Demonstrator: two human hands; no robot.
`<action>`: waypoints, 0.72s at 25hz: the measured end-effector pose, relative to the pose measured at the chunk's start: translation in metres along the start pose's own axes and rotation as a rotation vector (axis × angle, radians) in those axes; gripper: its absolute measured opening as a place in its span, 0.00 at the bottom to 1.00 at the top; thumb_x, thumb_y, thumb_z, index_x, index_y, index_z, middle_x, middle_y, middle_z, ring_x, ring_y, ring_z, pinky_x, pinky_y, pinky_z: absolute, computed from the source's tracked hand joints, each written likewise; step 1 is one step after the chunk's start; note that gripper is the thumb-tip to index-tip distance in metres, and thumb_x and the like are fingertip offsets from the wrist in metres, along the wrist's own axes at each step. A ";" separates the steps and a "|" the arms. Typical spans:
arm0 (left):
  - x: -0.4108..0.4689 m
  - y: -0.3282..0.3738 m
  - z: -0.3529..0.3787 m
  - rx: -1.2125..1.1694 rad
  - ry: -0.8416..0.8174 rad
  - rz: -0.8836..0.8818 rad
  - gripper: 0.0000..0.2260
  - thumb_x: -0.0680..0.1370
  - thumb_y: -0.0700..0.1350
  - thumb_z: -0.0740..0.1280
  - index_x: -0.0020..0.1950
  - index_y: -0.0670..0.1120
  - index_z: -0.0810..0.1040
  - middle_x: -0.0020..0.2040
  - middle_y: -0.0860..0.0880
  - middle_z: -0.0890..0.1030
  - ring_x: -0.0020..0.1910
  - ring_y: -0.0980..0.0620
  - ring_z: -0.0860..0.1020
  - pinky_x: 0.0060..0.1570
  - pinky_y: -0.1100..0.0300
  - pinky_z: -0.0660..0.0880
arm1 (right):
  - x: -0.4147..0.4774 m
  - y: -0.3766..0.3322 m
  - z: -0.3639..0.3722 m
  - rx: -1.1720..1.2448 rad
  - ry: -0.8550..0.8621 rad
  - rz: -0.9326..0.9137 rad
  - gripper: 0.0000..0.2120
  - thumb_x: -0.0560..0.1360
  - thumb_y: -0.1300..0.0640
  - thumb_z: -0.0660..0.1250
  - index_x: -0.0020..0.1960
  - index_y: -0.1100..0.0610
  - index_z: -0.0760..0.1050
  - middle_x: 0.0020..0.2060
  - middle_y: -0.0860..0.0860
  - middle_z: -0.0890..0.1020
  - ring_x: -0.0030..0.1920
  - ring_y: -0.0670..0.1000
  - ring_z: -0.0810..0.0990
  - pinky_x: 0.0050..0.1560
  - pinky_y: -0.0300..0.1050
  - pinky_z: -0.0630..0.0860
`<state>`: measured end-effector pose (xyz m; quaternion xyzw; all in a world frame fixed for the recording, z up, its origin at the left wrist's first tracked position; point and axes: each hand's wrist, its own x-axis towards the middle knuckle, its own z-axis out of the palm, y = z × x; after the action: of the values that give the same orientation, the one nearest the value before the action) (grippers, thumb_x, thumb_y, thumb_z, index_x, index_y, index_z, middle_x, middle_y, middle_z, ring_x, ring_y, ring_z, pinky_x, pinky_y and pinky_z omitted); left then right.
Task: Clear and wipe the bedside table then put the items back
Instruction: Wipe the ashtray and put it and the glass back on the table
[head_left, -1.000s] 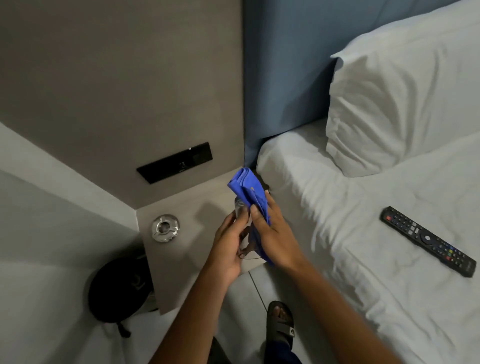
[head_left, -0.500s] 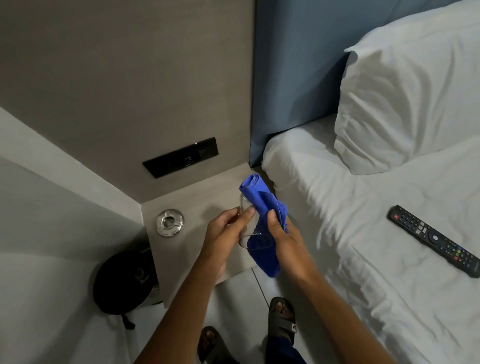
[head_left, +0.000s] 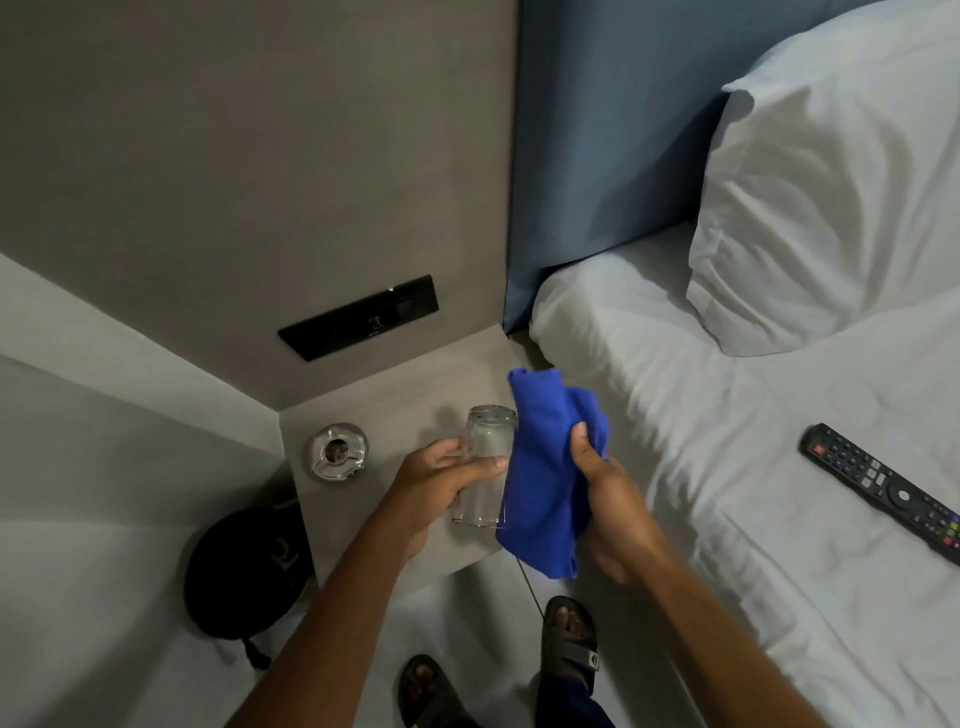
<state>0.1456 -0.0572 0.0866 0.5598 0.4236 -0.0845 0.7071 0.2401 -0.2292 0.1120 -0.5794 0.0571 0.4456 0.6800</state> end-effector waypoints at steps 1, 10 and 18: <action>0.008 -0.001 -0.003 0.016 0.015 -0.010 0.30 0.60 0.54 0.80 0.60 0.49 0.80 0.49 0.52 0.87 0.46 0.54 0.84 0.46 0.57 0.79 | 0.005 -0.001 -0.010 0.141 0.022 0.051 0.22 0.75 0.37 0.65 0.60 0.51 0.81 0.55 0.55 0.86 0.56 0.56 0.84 0.49 0.49 0.83; 0.184 -0.001 0.013 0.423 0.469 0.213 0.31 0.60 0.48 0.81 0.56 0.47 0.70 0.49 0.49 0.78 0.43 0.50 0.77 0.38 0.62 0.73 | 0.043 0.034 -0.089 0.511 0.020 0.160 0.21 0.80 0.42 0.59 0.64 0.53 0.80 0.63 0.54 0.82 0.63 0.55 0.80 0.55 0.51 0.80; 0.273 0.006 0.033 0.618 0.624 0.319 0.29 0.63 0.49 0.78 0.58 0.45 0.69 0.55 0.41 0.81 0.53 0.38 0.79 0.50 0.50 0.76 | 0.045 0.026 -0.116 0.552 0.032 0.136 0.22 0.80 0.42 0.59 0.66 0.52 0.78 0.64 0.54 0.81 0.64 0.55 0.79 0.55 0.50 0.80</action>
<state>0.3367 0.0134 -0.0979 0.8011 0.4795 0.0756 0.3501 0.3002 -0.3037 0.0285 -0.3740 0.2257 0.4485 0.7797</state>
